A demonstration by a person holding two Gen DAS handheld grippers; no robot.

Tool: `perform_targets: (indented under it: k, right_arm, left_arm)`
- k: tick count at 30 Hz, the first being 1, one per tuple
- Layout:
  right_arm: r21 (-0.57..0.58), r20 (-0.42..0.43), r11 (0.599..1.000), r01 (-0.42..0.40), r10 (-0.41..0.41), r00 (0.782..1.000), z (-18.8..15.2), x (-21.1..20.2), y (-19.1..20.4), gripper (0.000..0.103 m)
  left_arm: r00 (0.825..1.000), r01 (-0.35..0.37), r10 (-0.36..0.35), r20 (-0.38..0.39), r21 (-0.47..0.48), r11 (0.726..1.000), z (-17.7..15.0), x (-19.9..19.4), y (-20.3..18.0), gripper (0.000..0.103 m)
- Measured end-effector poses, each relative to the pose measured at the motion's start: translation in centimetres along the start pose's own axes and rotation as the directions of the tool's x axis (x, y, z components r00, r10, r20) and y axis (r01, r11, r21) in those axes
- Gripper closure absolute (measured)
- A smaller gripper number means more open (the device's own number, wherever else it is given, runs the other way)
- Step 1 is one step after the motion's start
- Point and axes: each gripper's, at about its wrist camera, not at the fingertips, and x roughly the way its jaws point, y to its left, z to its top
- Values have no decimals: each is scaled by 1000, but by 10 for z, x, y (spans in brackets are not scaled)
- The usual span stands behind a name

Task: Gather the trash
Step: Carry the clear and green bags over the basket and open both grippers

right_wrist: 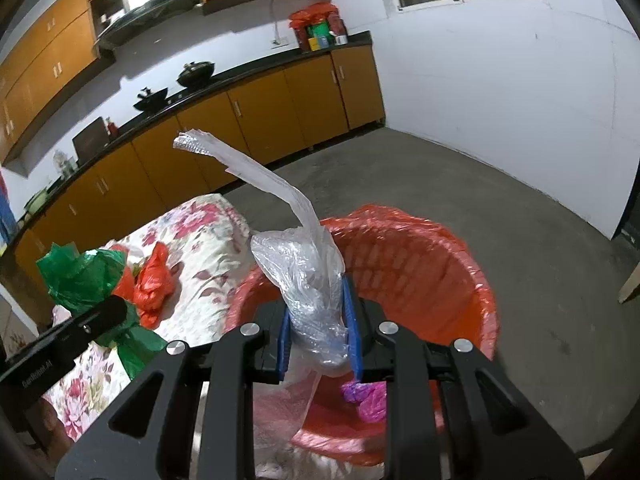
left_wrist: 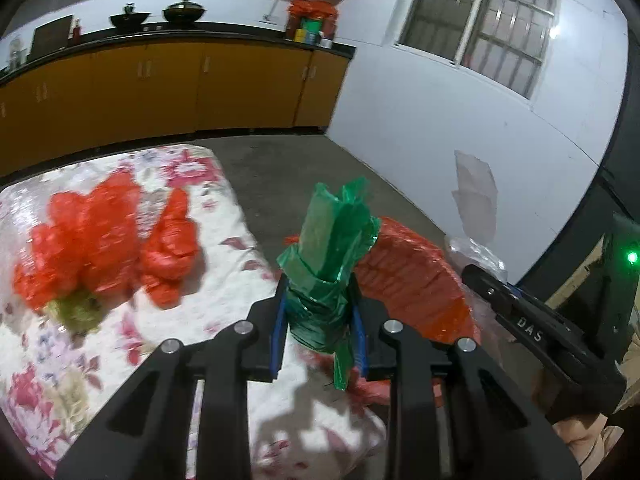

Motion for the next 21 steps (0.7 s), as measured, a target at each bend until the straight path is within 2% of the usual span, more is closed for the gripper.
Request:
perform_targets:
  k: [7,17,18,21]
  right_arm:
    - [31,4,1000,3,-3,1000,7,3,-15,80]
    - [85,12,996,-16,15,1000,23,9,-35,79]
    - [89,10,996,-20,19,1000,24,9,-36,78]
    - [106,9,994,-32,31,999,27,11,-41,67]
  left_arm:
    - [998,55,-54,-28,32,998,3,25,-24,75]
    - [993,96,-93,-67,40,995,7,58,-46,73]
    - [993,98,-95,-72,39,994,7,62,-46,70]
    - [990,108,-105,-90,28,994,7,70,-47,62]
